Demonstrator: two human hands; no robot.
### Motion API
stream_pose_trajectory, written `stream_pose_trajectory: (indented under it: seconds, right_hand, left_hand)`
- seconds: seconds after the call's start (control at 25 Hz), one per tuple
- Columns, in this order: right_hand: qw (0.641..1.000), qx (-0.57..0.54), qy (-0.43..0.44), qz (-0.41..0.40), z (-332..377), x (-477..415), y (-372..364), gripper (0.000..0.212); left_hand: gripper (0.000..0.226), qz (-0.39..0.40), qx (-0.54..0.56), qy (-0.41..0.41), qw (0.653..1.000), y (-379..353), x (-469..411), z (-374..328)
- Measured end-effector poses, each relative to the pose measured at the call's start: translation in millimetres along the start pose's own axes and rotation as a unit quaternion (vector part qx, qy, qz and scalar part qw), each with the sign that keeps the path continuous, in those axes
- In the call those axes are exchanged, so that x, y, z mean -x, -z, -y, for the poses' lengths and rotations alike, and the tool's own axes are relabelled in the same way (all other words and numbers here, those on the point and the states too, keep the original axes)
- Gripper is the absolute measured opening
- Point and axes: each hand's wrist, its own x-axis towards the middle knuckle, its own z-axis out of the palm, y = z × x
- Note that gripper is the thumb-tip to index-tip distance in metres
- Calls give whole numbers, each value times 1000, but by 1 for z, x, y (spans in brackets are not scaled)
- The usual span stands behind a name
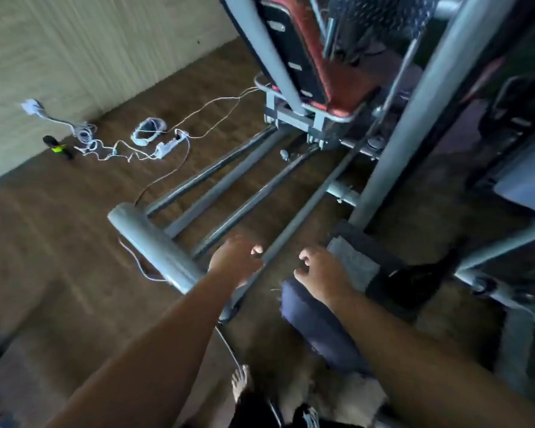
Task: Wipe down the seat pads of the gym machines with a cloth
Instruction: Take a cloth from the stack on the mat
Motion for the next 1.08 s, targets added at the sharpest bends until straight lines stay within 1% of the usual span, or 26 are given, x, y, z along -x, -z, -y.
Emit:
stream_pose_trajectory:
  seconds: [0.08, 0.2, 0.32, 0.36, 0.44, 0.56, 0.68, 0.8, 0.88, 0.96, 1.04, 1.08]
  right_hand:
    - [998, -1, -59, -4, -29, 3, 3, 28]
    - [989, 13, -146, 9, -75, 5, 4, 37]
    - [979, 16, -202, -8, -113, -10, 6, 38]
    - [977, 19, -212, -10, -123, -16, 6, 39]
    - [974, 35, -223, -12, -143, -32, 6, 38]
    - [972, 85, -217, 9, -164, -55, -4, 37]
    - [967, 135, -215, 14, -177, -66, -15, 43]
    - [966, 145, -213, 16, -183, -69, -21, 36]
    - [972, 134, -195, 4, -180, -65, -17, 27]
    - [980, 110, -168, -10, -169, -48, -13, 25]
    - [986, 102, -128, 10, -153, -19, -16, 23]
    - [988, 97, -113, 33, -144, -2, -21, 21]
  left_hand:
    - [25, 35, -21, -58, 997, -22, -16, -23]
    - [23, 119, -54, -109, 985, -62, -44, -57]
    - [21, 160, -75, -194, 965, -97, -81, -87]
    - [23, 168, -89, -219, 957, -108, -91, -96]
    - [36, 171, -116, -267, 941, -128, -114, -118]
    - [55, 166, -148, -323, 920, -155, -147, -138]
    - [61, 170, -197, -340, 904, -174, -170, -137]
    - [47, 166, -205, -345, 901, -184, -178, -135]
    - [36, 155, -171, -350, 908, -182, -174, -134]
    - [28, 129, -127, -353, 918, -173, -159, -122]
    - [23, 115, -96, -371, 916, -162, -132, -97]
    - [23, 124, -99, -385, 909, -157, -117, -81]
